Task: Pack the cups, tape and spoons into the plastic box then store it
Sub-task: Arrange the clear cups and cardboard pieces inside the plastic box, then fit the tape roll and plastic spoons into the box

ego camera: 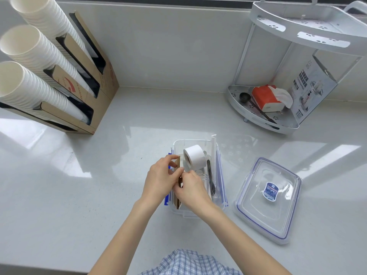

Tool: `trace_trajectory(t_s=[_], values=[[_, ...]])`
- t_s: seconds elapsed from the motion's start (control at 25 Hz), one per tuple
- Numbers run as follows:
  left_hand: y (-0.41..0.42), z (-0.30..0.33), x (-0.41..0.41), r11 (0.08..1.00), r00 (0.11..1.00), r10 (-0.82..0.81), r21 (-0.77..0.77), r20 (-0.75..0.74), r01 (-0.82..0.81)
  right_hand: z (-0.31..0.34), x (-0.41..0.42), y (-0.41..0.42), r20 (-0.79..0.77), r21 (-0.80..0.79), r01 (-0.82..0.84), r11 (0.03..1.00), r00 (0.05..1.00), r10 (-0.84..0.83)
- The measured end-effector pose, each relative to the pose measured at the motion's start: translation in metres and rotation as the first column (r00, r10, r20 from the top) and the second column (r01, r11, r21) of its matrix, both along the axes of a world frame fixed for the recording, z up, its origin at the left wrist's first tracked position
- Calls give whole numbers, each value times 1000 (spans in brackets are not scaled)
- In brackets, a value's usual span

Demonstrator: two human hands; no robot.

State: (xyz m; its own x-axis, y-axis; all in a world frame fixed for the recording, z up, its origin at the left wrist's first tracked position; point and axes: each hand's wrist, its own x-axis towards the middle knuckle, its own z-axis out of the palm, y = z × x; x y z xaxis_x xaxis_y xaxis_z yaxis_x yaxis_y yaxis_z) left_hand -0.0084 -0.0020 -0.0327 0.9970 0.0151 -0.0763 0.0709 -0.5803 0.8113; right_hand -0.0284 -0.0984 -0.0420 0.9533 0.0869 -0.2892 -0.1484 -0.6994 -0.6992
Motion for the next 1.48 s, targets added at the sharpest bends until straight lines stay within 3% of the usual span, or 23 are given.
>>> trace_trajectory(t_s=[0.2, 0.56, 0.76, 0.92, 1.04, 1.12, 1.28, 1.48], values=[[6, -16, 5, 985, 997, -45, 168, 55, 35, -3, -5, 4, -35, 44, -52, 998, 998, 54], [11, -33, 3, 961, 998, -70, 267, 2, 67, -4, -10, -12, -110, 221, -53, 974, 991, 79], [10, -26, 3, 954, 996, -84, 291, 21, 74, 5, -6, -23, -61, 189, -13, 982, 998, 25], [6, -20, 3, 956, 991, -67, 292, 116, 31, 11, 3, -48, 176, 38, 106, 994, 978, -111], [-2, -17, 6, 946, 972, -184, 295, 144, 136, 10, 5, -60, 55, -228, -24, 973, 998, 38], [-10, -20, 6, 899, 949, -301, 360, 95, 249, 8, 3, -61, -2, -298, -96, 950, 995, 100], [-15, -27, -1, 828, 919, -393, 442, 18, 345, 9, 2, -62, 28, -145, -42, 989, 999, 47], [-12, -22, -3, 851, 923, -384, 396, 23, 345, 15, 6, -65, 41, 48, 30, 998, 999, -32]])
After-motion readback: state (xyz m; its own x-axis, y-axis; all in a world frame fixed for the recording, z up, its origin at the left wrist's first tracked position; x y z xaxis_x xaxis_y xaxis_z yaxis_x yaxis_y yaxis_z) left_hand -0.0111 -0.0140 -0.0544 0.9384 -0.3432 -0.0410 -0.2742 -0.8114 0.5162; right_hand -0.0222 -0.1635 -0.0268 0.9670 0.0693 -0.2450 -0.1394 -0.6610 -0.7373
